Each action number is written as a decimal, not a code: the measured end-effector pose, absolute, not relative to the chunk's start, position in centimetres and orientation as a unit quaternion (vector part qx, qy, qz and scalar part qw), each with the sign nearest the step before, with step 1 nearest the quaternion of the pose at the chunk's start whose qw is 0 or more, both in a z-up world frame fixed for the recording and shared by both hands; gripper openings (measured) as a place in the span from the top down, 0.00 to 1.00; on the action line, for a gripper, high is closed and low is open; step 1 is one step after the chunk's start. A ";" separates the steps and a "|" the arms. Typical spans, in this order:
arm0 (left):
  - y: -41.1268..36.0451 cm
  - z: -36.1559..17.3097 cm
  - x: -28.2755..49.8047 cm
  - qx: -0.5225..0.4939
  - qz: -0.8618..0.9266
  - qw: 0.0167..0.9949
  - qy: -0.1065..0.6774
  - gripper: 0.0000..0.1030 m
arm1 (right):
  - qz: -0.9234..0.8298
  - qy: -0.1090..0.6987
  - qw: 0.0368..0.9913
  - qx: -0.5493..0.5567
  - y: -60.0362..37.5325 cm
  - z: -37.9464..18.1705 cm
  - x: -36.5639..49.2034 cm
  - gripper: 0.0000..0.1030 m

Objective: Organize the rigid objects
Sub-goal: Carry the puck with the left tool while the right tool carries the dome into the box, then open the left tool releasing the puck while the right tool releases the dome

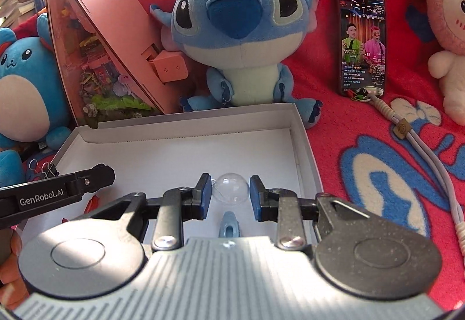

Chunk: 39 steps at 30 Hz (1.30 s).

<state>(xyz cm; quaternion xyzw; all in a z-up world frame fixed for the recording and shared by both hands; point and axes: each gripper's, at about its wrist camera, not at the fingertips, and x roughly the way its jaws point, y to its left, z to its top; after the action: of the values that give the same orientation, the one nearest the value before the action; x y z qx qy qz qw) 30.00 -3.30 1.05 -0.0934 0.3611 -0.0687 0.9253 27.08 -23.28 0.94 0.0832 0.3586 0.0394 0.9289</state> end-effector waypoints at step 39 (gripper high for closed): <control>-3.7 0.5 29.1 -0.035 -0.049 0.927 0.371 0.70 | 0.037 0.364 0.929 0.058 -22.8 0.2 26.2 0.68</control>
<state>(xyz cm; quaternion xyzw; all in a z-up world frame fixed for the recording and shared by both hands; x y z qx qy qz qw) 29.11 -3.69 0.48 -0.0354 0.3711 -0.0486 0.9266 26.19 -22.76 0.17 0.0576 0.3641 0.0370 0.9288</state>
